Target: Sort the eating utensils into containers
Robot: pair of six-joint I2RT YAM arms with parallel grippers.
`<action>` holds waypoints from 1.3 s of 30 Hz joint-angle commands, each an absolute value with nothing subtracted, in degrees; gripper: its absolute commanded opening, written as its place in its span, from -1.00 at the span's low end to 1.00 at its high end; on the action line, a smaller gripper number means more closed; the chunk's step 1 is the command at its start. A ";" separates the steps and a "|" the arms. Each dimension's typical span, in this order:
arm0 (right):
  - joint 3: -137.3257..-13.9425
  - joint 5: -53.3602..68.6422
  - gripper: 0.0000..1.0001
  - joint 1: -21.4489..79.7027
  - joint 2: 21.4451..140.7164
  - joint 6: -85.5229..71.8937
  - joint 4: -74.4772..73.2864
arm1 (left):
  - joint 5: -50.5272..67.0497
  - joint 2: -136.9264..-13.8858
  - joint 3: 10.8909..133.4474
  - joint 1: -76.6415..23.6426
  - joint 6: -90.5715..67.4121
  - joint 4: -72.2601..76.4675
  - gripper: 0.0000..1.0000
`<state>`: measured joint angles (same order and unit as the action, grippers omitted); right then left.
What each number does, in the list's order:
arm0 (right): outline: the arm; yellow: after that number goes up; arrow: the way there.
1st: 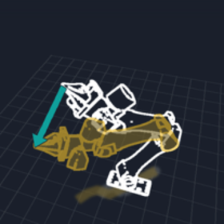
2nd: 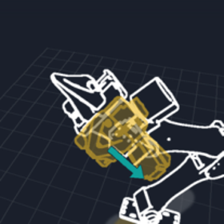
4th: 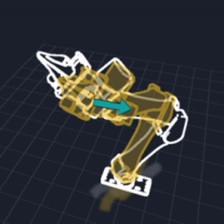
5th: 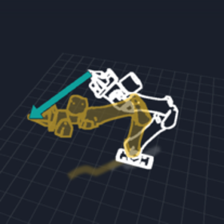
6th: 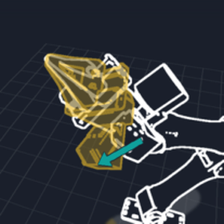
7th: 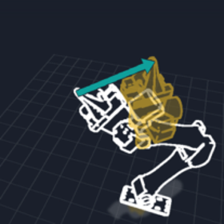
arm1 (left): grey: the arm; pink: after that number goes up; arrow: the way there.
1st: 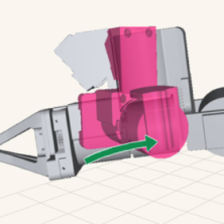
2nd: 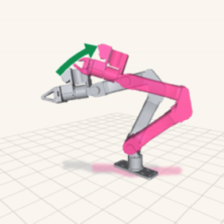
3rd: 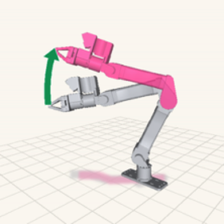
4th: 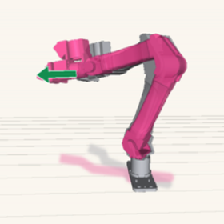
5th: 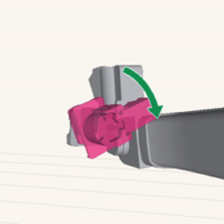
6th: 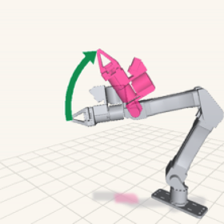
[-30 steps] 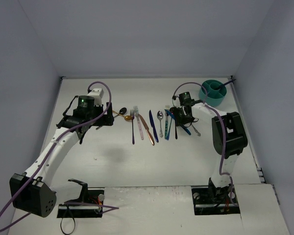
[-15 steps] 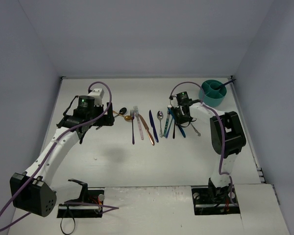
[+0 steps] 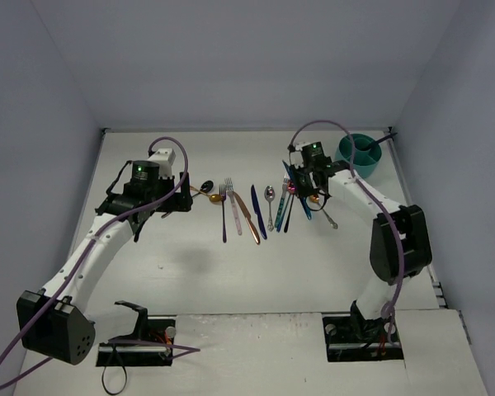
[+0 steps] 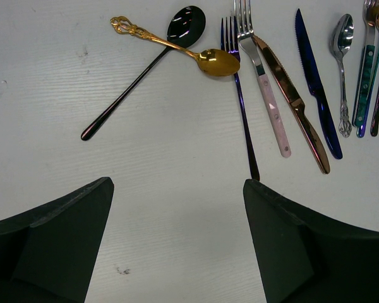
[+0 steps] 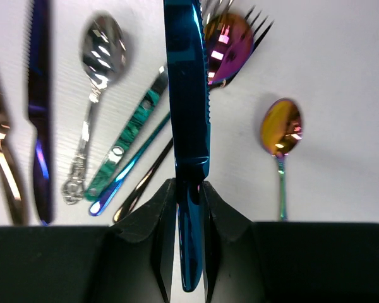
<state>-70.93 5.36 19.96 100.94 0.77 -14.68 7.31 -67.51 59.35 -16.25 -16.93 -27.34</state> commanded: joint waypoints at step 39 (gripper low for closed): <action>-81.53 -18.24 -1.00 -1.42 103.33 -2.80 41.58 | 6.29 -64.76 61.52 -15.96 -16.75 -25.75 0.63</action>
<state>-80.68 -15.33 -0.03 102.56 -2.94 31.03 6.97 -66.36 59.35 -16.26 -16.93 -27.66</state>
